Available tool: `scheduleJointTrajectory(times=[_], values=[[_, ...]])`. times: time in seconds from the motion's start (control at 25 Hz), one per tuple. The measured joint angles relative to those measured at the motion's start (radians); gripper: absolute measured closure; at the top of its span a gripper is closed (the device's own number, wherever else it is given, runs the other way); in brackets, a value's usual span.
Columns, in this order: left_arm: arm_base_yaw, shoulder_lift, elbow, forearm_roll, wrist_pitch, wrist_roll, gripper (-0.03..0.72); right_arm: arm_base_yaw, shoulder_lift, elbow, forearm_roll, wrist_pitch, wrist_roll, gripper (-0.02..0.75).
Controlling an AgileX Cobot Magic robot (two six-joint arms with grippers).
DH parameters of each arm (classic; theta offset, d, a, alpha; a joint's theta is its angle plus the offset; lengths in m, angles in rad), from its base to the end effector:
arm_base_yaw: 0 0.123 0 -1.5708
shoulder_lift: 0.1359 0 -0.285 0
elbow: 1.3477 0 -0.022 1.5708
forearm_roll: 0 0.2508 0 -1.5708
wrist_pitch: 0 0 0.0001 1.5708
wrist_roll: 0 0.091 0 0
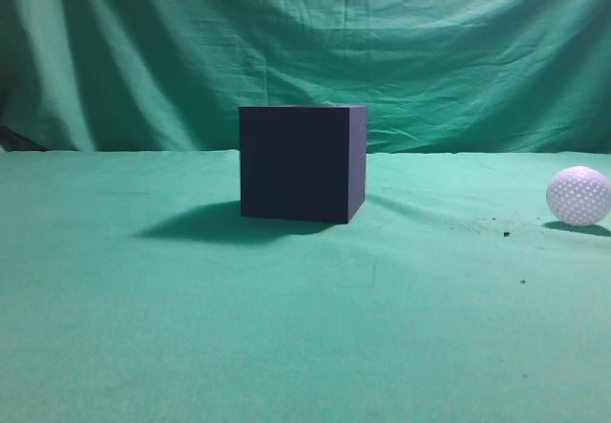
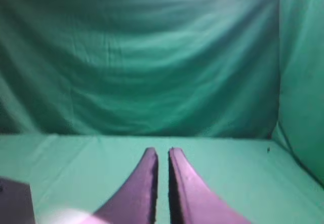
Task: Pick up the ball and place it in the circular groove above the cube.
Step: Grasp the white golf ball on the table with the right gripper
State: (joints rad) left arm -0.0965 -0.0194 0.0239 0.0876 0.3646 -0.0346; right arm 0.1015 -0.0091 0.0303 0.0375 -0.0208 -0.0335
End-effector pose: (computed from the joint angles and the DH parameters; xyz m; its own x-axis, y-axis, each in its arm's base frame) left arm 0.0525 -0.0022 0.1735 -0.2722 0.0738 -0.9594 0.0794 0.9954 0.0540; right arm 0.0565 0.0057 0.2053 0.0858 0.0128 -0.9962 -0.1009 0.9949 0.0040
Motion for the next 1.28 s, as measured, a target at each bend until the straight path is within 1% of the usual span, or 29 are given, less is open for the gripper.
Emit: scheduleJointTrajectory(times=[0.08,0.12,0.16,0.24,0.36,0.44,0.52,0.6,0.72,0.84,0.96,1.12,1.28], values=[[0.000,0.000,0.000,0.000,0.000,0.000,0.688,0.000,0.000,0.000,0.004,-0.096,0.000,0.691],[0.000,0.000,0.000,0.000,0.000,0.000,0.688,0.000,0.000,0.000,0.004,-0.127,0.002,0.691],[0.000,0.000,0.000,0.000,0.000,0.000,0.688,0.000,0.000,-0.011,0.005,-0.125,0.004,0.691],[0.000,0.000,0.000,0.000,0.000,0.000,0.688,0.000,0.000,-0.067,0.008,-0.070,0.006,0.691],[0.000,0.000,0.000,0.000,0.000,0.000,0.688,0.000,0.051,-0.214,0.012,0.091,0.011,0.691],[0.000,0.000,0.000,0.000,0.000,0.000,0.688,0.000,0.131,-0.313,0.047,0.236,0.031,0.691],[0.000,0.000,0.000,0.000,0.000,0.000,0.688,0.000,0.206,-0.375,0.116,0.322,0.058,0.691],[0.000,0.000,0.000,0.000,0.000,0.000,0.688,0.000,0.269,-0.399,0.147,0.345,0.068,0.691],[0.000,0.000,0.000,0.000,0.000,0.000,0.688,0.000,0.350,-0.401,0.161,0.368,0.072,0.691],[0.000,0.000,0.000,0.000,0.000,0.000,0.688,0.000,0.418,-0.418,0.163,0.388,0.016,0.691],[0.000,0.000,0.000,0.000,0.000,0.000,0.688,0.000,0.525,-0.484,0.163,0.484,-0.063,0.691],[0.000,0.000,0.000,0.000,0.000,0.000,0.688,0.005,0.743,-0.581,0.163,0.659,-0.170,0.691],[0.000,0.000,0.000,0.000,0.000,0.000,0.688,0.086,0.963,-0.653,0.139,0.742,-0.187,0.691]])
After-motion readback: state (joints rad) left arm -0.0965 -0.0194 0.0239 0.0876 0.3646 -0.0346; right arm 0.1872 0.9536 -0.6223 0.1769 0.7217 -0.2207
